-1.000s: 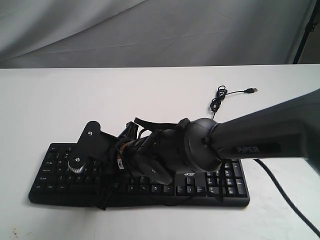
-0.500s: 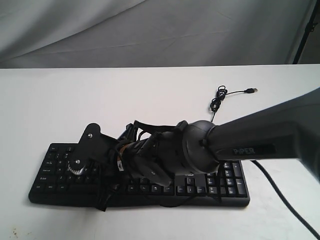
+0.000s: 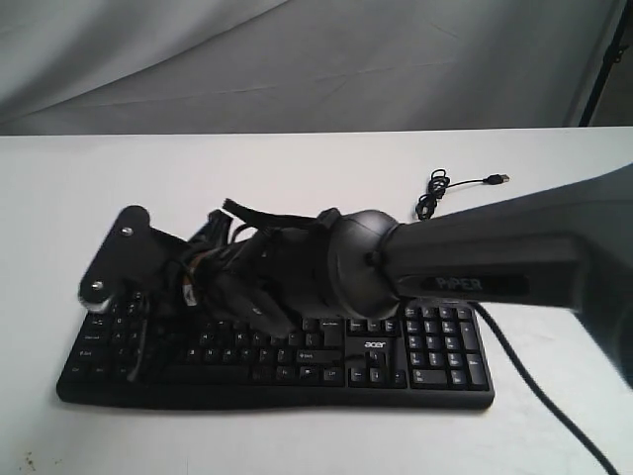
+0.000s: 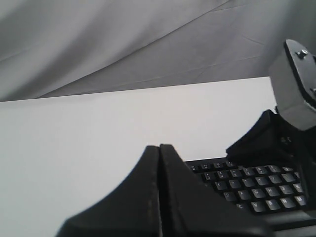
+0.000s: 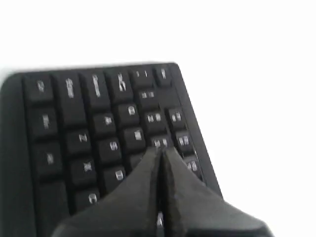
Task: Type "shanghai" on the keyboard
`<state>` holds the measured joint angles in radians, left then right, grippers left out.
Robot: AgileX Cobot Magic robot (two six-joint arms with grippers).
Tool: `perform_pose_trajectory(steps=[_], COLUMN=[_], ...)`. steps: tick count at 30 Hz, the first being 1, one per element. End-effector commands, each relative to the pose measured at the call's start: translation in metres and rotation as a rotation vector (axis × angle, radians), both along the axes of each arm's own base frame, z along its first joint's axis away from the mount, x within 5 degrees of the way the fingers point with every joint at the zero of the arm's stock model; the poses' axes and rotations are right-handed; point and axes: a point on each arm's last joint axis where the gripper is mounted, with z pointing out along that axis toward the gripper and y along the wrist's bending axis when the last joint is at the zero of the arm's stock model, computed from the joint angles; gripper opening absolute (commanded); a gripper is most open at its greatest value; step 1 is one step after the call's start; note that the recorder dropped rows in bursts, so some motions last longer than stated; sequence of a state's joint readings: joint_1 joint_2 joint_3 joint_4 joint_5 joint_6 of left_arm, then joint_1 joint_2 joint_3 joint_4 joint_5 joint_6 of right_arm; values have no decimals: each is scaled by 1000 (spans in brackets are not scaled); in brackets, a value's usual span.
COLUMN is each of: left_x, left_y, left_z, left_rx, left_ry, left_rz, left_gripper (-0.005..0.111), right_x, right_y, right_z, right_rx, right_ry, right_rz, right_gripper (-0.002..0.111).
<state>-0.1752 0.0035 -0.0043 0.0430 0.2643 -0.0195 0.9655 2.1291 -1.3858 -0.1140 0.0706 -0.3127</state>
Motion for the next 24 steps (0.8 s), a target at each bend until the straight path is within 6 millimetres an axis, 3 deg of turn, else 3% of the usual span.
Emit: perform_pose_trajectory(steps=[1,8,24], left_x=[0,0,0], left_y=[0,0,0], left_z=[-1,-1,-1], left_rx=[2,2,2], left_ry=[-2,-2,-2], left_rz=[-3,-3,-3], left_gripper=[0,0,0], right_x=[-7,-5,-3], right_y=[34,46,48], right_z=[-13,-37,-34], right_rx=[-15,-25,10], right_ry=[-25,-18,-40], right_rz=[70,82,86], right_gripper=[0,0,0])
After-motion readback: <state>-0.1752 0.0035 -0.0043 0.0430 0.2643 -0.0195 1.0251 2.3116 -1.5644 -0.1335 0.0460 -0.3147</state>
